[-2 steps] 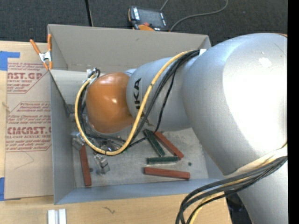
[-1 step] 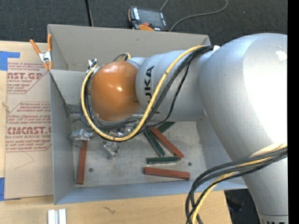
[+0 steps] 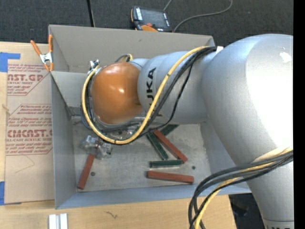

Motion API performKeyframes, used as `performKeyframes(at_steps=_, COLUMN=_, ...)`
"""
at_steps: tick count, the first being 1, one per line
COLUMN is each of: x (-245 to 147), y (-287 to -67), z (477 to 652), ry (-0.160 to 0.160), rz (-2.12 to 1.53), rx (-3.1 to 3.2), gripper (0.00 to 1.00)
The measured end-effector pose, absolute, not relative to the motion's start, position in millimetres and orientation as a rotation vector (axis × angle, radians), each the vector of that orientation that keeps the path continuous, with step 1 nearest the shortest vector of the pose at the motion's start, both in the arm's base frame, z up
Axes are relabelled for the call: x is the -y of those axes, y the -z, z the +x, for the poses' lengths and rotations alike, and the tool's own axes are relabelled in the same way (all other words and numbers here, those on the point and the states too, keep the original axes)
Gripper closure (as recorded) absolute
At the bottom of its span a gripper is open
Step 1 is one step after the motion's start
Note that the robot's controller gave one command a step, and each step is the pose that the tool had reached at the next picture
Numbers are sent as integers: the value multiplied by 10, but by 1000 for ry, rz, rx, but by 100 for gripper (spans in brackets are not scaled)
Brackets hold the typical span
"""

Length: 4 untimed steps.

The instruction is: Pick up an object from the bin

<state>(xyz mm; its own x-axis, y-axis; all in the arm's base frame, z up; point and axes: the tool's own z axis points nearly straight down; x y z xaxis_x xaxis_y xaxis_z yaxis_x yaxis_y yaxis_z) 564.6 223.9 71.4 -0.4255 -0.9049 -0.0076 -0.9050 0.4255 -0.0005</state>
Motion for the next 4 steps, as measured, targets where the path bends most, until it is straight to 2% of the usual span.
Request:
performKeyframes(at_steps=1, x=-2229, y=-703, z=5639, ry=-5, rz=-1682, rx=-2650, gripper=0)
performKeyframes(at_steps=2, x=-2126, y=-1439, z=5567, ry=1, rz=-1681, rx=-2644, gripper=0)
performKeyframes(at_steps=3, x=-1741, y=-1474, z=5461, ry=-2, rz=-1598, rx=-2703, gripper=0)
performKeyframes(at_steps=4, x=-1162, y=-1495, z=5472, ry=0, rz=-1532, rx=-2742, gripper=0)
